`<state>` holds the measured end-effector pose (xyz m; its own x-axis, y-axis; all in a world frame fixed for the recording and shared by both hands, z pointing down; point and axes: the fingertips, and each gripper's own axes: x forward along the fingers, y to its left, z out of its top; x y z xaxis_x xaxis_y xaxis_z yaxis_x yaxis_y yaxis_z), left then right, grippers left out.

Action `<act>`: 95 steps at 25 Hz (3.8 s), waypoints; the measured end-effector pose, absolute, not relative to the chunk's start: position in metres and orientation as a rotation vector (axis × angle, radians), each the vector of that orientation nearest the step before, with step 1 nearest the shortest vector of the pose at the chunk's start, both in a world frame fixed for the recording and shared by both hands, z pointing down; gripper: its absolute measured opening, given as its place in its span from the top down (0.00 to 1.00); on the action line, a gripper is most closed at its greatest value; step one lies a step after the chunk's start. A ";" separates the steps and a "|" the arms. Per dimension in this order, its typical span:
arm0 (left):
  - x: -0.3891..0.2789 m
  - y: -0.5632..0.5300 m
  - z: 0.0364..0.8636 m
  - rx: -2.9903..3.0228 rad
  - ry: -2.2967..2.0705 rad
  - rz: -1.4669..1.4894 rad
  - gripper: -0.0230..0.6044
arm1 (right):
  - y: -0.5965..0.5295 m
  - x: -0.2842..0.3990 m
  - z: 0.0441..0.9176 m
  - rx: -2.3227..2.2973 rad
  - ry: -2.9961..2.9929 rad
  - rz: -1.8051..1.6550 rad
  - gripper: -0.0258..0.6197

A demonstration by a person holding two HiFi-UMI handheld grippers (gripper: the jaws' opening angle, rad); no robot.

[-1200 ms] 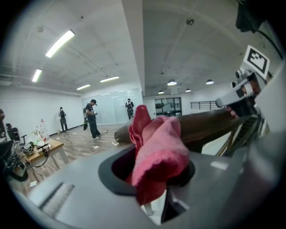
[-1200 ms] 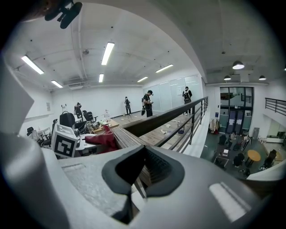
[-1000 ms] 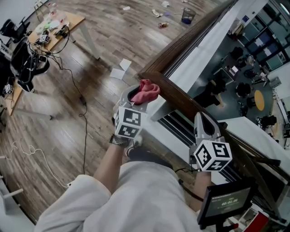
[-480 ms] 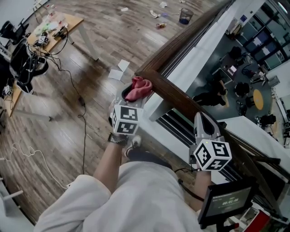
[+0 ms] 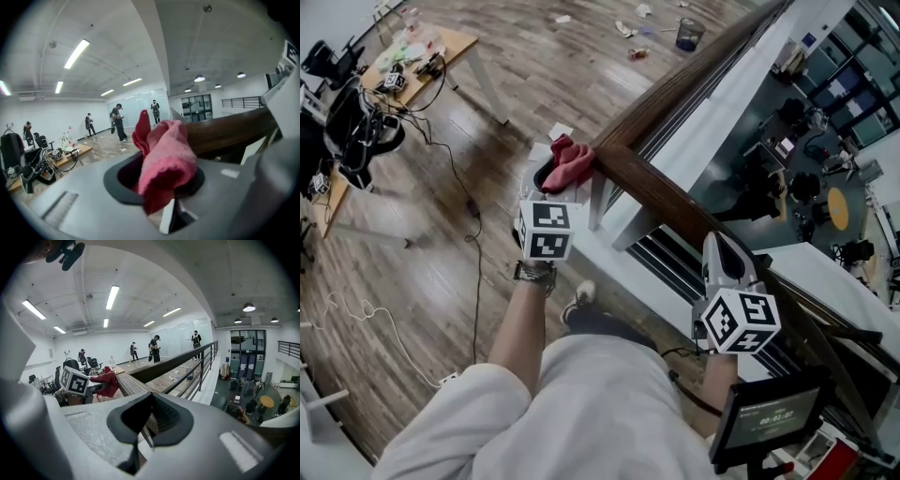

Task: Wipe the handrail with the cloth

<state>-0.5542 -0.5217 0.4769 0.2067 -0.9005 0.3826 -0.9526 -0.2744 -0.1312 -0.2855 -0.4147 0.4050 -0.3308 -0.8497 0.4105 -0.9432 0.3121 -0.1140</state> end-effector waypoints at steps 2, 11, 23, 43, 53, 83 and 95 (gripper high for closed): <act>-0.552 -0.522 0.477 2.341 -1.813 0.595 0.76 | -0.413 -0.284 0.405 1.626 -2.309 0.493 0.96; -0.513 -0.508 0.470 2.436 -1.770 0.602 0.76 | -0.395 -0.265 0.408 1.674 -2.315 0.520 0.96; -0.461 -0.481 0.467 2.481 -1.705 0.599 0.76 | -0.346 -0.195 0.410 1.802 -2.231 0.551 0.96; -0.424 -0.462 0.469 2.525 -1.606 0.561 0.76 | -0.311 -0.153 0.411 1.950 -2.111 0.556 0.96; -0.412 -0.454 0.474 2.494 -1.616 0.558 0.76 | -0.307 -0.121 0.404 2.000 -2.110 0.530 0.96; -0.292 -0.383 0.487 2.563 -1.510 0.604 0.76 | -0.243 -0.020 0.405 2.061 -2.088 0.526 0.96; -0.245 -0.355 0.484 2.604 -1.421 0.615 0.76 | -0.226 0.007 0.403 2.070 -2.081 0.538 0.96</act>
